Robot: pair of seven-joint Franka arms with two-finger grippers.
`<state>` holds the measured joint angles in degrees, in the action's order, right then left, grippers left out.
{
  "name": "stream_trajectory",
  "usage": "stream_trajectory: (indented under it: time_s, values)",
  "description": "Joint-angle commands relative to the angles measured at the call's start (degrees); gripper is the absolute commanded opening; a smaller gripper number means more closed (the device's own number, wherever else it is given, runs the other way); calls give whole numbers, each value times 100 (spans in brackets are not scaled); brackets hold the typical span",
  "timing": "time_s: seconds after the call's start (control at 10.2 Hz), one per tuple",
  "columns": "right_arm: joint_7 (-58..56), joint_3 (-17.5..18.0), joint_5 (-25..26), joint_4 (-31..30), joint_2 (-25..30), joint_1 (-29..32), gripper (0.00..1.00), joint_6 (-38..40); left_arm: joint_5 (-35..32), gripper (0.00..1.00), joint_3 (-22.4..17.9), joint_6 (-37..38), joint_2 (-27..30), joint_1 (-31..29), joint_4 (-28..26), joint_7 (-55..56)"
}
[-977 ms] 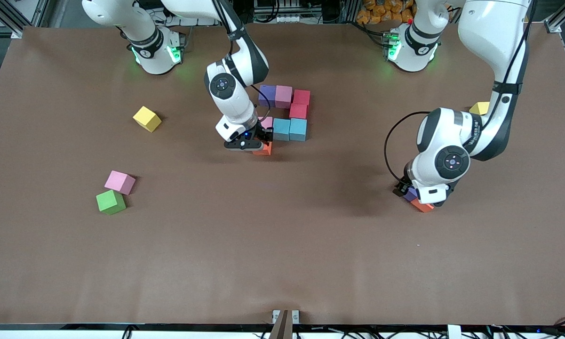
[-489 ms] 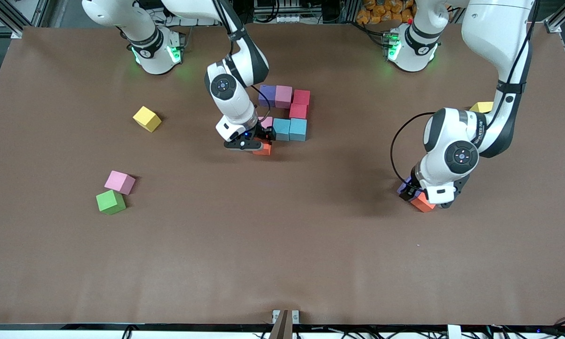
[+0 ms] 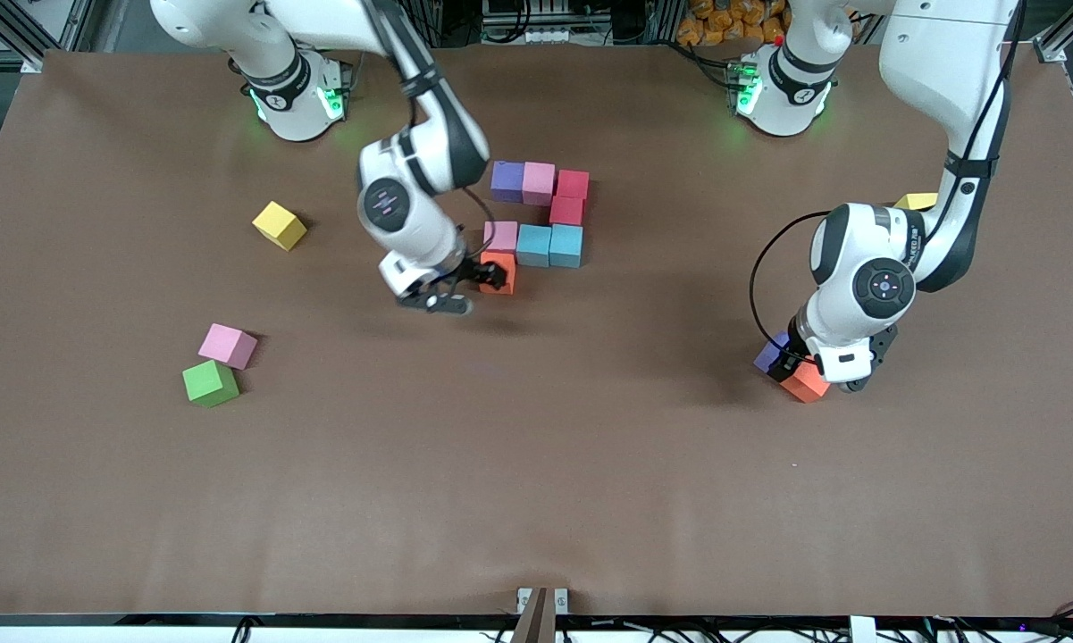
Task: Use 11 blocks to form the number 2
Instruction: 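Reach the left gripper to blue while the right gripper reaches green, then grasp blue with the left gripper while the right gripper grasps green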
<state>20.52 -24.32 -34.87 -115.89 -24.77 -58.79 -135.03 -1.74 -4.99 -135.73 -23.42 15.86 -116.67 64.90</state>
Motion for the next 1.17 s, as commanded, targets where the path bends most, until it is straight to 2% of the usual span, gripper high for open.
stream_trajectory:
  time_s: [0.0, 0.1, 0.2, 0.29, 0.39, 0.88, 1.07]
  values:
    - [-889, 33, -11, -30, 305, 620, 100, 379, -125, 100, -55, -296, 180, 5, -303, -127]
    - [-1231, -20, 33, -13, 350, 823, 100, 528, -125, 100, -55, -410, 145, 5, -329, -153]
    - [-1478, -186, 320, 109, 324, 1025, 100, 713, -125, 100, -72, -646, 127, 5, -425, -153]
    - [-1837, -205, 776, 180, 315, 1253, 100, 915, -125, 100, -72, -831, 74, 5, -522, -153]
    - [-2267, -214, 902, 198, 323, 1456, 100, 934, -125, 100, -72, -981, 39, 5, -584, -153]
    - [-4807, -266, 921, 146, 253, 2774, 100, 1207, -125, 100, -72, -1202, -172, 14, -611, -477]
    - [-5652, -441, 1104, 163, 253, 3030, 100, 1137, -125, 84, -72, -1202, -286, 23, -602, -1004]
